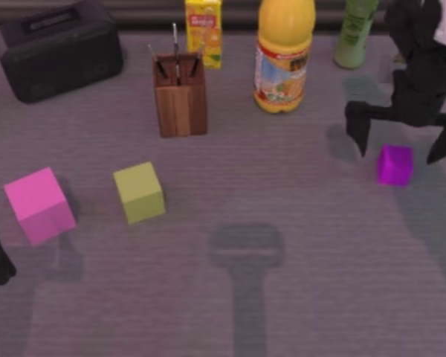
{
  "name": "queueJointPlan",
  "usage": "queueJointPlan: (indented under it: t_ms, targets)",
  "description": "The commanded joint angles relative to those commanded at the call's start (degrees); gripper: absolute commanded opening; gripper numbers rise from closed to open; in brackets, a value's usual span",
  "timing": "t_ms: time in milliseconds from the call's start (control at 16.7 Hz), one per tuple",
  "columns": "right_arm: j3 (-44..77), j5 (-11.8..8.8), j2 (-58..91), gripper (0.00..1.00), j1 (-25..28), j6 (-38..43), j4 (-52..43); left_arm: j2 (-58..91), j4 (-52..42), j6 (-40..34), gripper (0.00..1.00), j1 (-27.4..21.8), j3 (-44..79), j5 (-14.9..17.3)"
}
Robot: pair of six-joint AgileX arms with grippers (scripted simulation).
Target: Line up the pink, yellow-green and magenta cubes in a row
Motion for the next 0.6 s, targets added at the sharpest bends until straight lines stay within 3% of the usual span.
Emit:
queueJointPlan:
  t_ms: [240, 480, 600]
  targets:
    - [-4.88, 0.03, 2.61, 1.00, 0.13, 0.16, 7.46, 0.00, 0.00, 0.00, 1.00, 0.00, 0.00, 0.00]
    - [-5.28, 0.03, 2.85, 1.00, 0.15, 0.18, 7.99, 0.00, 0.00, 0.00, 1.00, 0.00, 0.00, 0.00]
    - [-5.28, 0.03, 2.85, 0.85, 0.15, 0.18, 7.99, 0.00, 0.00, 0.00, 1.00, 0.00, 0.00, 0.00]
